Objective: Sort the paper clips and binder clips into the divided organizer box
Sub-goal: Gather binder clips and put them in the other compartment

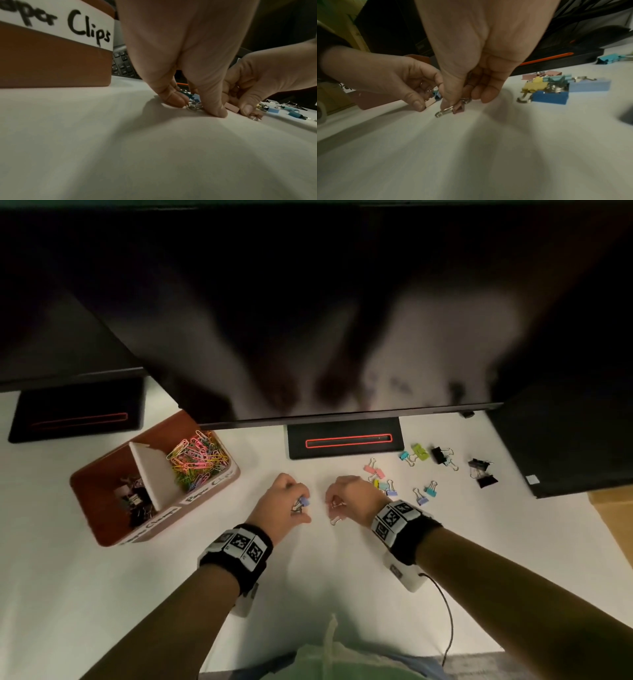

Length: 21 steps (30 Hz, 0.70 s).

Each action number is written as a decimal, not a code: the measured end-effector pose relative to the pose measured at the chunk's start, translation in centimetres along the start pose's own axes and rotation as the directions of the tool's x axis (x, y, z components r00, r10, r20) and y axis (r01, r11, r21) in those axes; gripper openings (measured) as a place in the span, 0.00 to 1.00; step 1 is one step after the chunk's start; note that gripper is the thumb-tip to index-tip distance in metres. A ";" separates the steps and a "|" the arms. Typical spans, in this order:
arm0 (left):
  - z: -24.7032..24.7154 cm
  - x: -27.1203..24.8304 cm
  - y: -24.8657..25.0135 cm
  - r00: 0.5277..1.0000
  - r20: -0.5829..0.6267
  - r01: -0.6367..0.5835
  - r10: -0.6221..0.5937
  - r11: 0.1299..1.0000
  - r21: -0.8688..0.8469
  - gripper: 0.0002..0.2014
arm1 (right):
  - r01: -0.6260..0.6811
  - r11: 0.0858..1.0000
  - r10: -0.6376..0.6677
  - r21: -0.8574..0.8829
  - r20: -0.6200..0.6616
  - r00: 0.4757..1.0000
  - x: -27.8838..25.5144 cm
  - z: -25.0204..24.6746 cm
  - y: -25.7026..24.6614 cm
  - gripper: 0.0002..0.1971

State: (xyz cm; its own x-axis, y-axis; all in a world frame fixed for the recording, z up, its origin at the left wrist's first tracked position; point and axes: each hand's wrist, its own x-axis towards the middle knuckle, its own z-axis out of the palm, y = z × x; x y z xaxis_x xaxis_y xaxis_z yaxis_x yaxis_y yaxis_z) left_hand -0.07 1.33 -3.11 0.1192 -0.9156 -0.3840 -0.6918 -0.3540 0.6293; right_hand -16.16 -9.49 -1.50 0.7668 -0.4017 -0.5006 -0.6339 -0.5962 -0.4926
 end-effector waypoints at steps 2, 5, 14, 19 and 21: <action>-0.1 0.0 0.0 1.000 0.013 0.028 -0.029 1.000 0.007 0.16 | 0.006 1.000 -0.006 0.004 -0.003 1.000 0.2 0.0 0.2 0.09; -0.2 0.0 0.0 0.998 0.030 0.049 -0.050 0.998 0.043 0.15 | 0.000 0.999 0.000 0.047 -0.005 1.000 0.3 0.2 0.2 0.07; -0.8 -0.5 -0.7 0.999 0.047 0.016 -0.019 0.999 0.045 0.12 | -0.062 0.969 0.069 0.239 -0.020 0.997 -0.7 -1.1 0.5 0.19; -0.8 -0.7 -1.5 0.999 0.050 0.021 -0.022 1.000 0.005 0.09 | -0.023 0.999 0.021 0.044 0.034 0.999 -2.0 1.0 0.6 0.17; -0.8 -0.6 -1.6 0.997 0.074 0.025 -0.028 0.999 0.041 0.07 | -0.009 0.998 0.010 0.069 -0.011 1.000 -2.1 1.7 0.4 0.13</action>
State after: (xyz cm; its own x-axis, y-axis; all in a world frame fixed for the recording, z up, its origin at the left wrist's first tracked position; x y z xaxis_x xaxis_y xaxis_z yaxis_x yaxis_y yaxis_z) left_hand 1.49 2.28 -3.36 0.0855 -0.8889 -0.4501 -0.7175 -0.3684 0.5911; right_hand -18.22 -7.66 -1.86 0.7614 -0.4156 -0.4976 -0.6466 -0.5432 -0.5357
